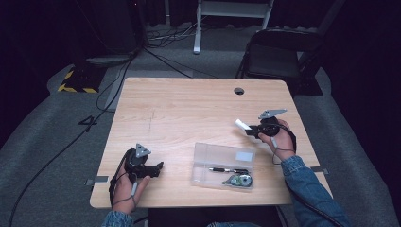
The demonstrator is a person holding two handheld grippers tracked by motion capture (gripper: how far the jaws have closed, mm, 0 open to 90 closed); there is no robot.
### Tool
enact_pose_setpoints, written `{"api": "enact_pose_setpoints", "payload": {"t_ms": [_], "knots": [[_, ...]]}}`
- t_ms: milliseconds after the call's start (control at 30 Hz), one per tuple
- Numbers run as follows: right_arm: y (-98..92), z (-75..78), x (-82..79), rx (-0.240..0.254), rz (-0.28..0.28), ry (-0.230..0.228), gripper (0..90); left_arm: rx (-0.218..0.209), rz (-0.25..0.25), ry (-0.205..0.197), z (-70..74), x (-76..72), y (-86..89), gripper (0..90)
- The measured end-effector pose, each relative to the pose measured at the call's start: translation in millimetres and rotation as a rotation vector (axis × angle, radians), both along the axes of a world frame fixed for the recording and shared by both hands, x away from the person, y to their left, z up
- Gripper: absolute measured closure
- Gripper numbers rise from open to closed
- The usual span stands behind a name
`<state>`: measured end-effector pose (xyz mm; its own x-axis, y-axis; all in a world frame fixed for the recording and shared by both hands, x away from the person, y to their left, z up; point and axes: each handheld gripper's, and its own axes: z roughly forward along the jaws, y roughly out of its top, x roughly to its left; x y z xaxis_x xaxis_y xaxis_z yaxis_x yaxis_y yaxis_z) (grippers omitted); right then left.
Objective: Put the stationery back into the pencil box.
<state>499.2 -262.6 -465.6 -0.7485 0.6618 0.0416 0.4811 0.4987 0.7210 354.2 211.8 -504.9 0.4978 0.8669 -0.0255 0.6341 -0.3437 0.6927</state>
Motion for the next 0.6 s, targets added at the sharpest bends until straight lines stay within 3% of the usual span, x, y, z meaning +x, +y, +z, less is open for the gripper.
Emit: {"api": "enact_pose_setpoints", "payload": {"t_ms": [600], "knots": [[1.9,50.3,-27.0,0.054,0.038,-0.056,71.7,0.006,-0.008,0.000,0.1,1.4,0.2,12.6]]}}
